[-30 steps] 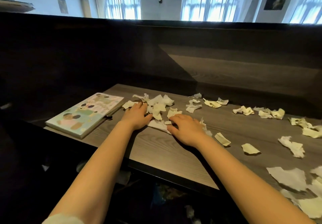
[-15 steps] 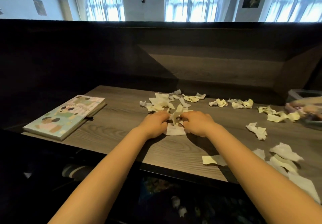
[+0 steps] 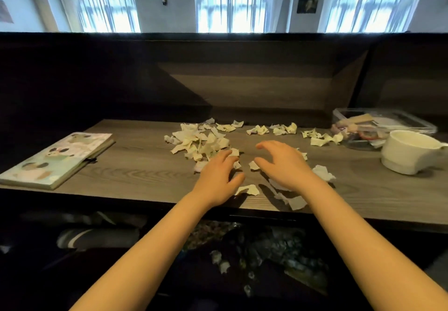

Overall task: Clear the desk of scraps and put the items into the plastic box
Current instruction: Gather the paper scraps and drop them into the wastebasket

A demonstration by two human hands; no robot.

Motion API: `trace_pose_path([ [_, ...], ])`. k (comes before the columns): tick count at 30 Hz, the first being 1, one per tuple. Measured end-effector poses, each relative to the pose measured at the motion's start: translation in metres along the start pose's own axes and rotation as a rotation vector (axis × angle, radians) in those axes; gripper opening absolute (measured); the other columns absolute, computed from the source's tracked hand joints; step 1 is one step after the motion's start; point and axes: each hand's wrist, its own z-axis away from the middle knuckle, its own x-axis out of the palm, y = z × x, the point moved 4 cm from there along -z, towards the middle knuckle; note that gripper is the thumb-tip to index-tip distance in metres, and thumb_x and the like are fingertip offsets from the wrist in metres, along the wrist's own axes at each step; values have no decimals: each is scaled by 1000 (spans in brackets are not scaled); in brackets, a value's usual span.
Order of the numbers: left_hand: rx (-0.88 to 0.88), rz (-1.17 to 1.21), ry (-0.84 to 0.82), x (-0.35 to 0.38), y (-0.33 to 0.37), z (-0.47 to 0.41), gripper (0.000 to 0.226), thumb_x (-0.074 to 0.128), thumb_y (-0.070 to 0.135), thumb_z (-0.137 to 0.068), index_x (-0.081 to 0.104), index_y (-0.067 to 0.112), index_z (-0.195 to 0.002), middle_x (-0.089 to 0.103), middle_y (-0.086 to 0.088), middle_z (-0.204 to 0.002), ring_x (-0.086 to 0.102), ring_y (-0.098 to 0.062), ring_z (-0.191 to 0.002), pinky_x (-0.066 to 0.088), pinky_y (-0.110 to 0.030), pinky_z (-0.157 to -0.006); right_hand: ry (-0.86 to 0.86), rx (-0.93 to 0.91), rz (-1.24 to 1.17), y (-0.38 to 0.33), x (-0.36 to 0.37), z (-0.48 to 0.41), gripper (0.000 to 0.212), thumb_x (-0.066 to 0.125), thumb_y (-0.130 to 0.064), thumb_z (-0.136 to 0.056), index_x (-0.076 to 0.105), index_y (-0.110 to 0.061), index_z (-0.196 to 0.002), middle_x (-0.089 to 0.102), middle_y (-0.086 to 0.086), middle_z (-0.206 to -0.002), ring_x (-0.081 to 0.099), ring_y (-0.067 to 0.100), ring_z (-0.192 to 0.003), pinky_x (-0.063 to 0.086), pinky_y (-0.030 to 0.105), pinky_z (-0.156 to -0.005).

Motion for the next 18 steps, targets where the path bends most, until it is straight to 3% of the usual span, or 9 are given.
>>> trace_pose_path([
  [5,-72,-157,-183,33,21,-2,70,37,56,-92,17,20,-149,1,-2,-160,-5,-21,-147,9,-49,-118,-6,104,100,44,-4,50,64,44,-58,-90,33,-28,-145,27,-2,-156,22,19,-143,21,45,-115],
  [10,-116,-261,-244,42,21,-11,77,34,64,-89,9,23,-150,-5,-1,-160,-9,-22,-146,6,-52,-116,-205,278,95,78,16,74,90,39,-79,-77,7,-37,-150,-6,-4,-161,-5,28,-147,3,59,-114],
  [13,-133,-283,-240,40,15,-19,75,32,61,-91,10,22,-150,-3,-2,-160,-8,-21,-147,6,-52,-116,-259,283,101,84,27,63,87,33,-79,-79,7,-36,-151,-8,-1,-161,-7,28,-147,1,57,-115],
  [18,-182,-241,-143,30,-8,-31,66,36,51,-94,19,19,-149,5,-1,-159,1,-20,-147,12,-50,-116,-203,202,126,77,43,19,75,27,-69,-88,17,-28,-150,4,4,-161,2,28,-147,7,49,-118],
])
